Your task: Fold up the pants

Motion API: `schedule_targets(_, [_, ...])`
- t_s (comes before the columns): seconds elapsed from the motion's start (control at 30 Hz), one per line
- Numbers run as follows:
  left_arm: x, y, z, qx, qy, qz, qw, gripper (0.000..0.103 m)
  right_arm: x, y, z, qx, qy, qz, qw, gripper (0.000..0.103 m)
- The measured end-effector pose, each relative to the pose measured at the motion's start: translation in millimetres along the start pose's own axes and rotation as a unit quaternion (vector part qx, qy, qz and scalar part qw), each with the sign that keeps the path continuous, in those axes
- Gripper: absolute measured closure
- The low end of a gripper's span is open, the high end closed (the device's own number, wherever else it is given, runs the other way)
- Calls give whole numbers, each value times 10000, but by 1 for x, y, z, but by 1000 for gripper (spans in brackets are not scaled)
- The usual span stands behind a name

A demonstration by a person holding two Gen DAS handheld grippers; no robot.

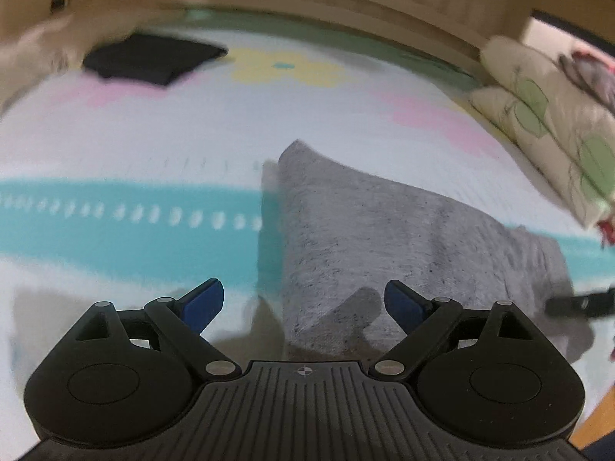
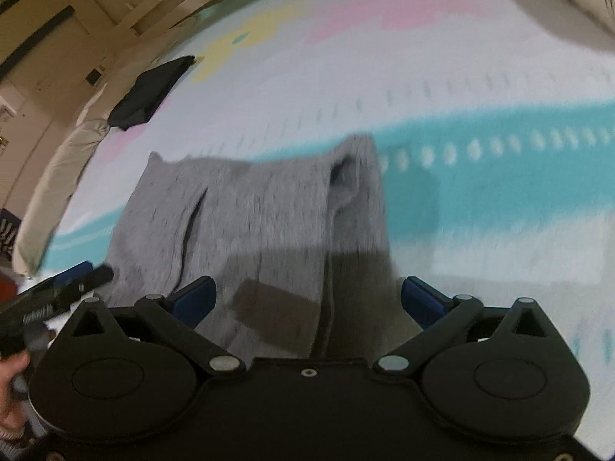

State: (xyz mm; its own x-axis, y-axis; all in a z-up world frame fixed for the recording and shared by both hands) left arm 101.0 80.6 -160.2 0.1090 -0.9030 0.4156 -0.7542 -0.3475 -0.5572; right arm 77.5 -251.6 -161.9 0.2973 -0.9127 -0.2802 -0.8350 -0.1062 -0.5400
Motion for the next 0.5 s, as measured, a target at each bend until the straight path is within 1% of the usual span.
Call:
schedule_targets(0.07, [-2,3,12,-355,139,-121,9992,12,5,5,2,-57,-74,92,9999,1])
schedule_targets(0.13, [2,11,25,-644,260,-123,9975,11,7,4,0,26,-170,143,9997,0])
schedule_targets(0.2, [9,10,31,-527,313,53,9981,10,9,0,3,66,-287,216,9993,0])
schedule_targets(0.27, [17,8,38,-568,410,157,9974,10,10,-3,6,173,-459,300,9983,0])
schedule_targets(0.37, [28,3,52,-683,582,243,9957,5,11,-11,11,353,-762,410,9956,0])
schedule_targets(0.5, [40,1,65,-947,616,513,9923,2,7,-22,24,498,-1327,646,9878,0])
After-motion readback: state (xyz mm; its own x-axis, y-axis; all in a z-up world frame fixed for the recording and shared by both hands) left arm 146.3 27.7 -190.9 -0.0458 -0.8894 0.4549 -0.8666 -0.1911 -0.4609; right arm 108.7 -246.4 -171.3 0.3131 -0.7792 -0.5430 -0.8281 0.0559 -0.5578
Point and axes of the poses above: each gripper's, at about its wrist camera, not at the fingertips, and z roughly the way its jaws point, x to its right, y to its underside, the point moved 8 cm from there along z, roughly the way its jaws point, and after that the axes turned 15 degrees about -z, right-handed, at the moved point
